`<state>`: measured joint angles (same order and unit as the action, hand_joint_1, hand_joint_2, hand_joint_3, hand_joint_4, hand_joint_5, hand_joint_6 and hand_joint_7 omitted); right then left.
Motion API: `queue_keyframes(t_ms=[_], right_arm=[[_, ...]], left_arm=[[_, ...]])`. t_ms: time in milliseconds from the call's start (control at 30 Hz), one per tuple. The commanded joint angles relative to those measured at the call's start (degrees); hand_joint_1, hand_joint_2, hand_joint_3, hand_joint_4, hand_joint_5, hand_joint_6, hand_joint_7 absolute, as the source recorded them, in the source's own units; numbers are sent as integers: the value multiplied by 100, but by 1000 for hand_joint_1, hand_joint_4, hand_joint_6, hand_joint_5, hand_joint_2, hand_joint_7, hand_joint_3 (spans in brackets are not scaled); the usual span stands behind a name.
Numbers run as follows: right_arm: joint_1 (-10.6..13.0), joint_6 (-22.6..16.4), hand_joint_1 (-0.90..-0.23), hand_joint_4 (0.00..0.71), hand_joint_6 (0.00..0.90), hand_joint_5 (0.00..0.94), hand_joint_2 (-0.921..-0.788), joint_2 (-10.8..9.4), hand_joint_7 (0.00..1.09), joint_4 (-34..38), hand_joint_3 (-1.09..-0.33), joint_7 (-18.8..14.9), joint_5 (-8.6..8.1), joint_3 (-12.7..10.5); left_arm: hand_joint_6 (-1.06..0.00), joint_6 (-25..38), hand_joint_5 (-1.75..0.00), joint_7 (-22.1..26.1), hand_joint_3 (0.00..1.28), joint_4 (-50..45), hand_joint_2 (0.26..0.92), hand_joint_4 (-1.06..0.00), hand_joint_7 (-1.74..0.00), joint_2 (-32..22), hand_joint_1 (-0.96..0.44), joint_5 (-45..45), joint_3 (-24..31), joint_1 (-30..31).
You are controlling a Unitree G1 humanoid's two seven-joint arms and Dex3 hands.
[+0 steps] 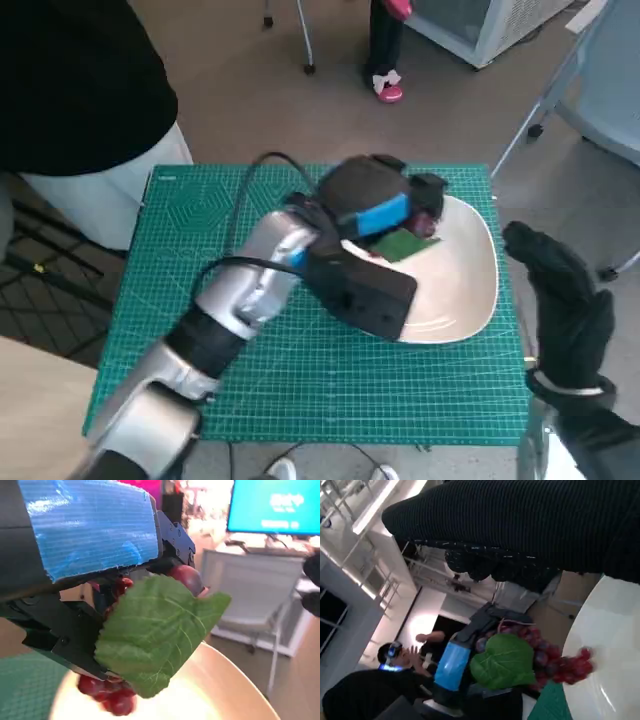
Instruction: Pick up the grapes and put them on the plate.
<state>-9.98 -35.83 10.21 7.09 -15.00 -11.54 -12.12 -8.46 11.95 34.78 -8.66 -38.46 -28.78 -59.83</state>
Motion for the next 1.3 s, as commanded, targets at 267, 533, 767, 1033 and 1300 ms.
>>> queue_keyframes(t_ms=[267, 533, 767, 1033, 1300], right_arm=[[199, 24, -623, 442, 197, 3, -921, -31, 228, -80, -847, 214, 132, -30], [278, 20, -616, 439, 197, 1, -921, -82, 222, -146, -854, 417, 235, -60], [265, 17, -612, 437, 198, 0, -921, -110, 218, -137, -859, 528, 310, -26], [217, 1, -605, 438, 199, 0, -921, -142, 214, -106, -865, 603, 386, 25], [141, -43, -606, 439, 200, 1, -921, -153, 211, -3, -865, 609, 419, 64]], left_arm=[[-568, -164, -1402, -120, 153, 357, 921, -580, -1096, 222, 2, -4, -26, -350], [-579, -279, -1425, -183, 151, 700, 921, -586, -1060, 384, 4, 38, -39, -450], [-581, -214, -1368, -114, 135, 936, 921, -607, -1095, 490, 2, 141, 31, -496], [-503, -47, -895, 118, 84, 1110, 890, -529, -343, 560, 74, 327, 96, -434], [-439, -29, -63, 12, 10, 1163, 871, -287, -22, 445, -268, 269, 69, -371]])
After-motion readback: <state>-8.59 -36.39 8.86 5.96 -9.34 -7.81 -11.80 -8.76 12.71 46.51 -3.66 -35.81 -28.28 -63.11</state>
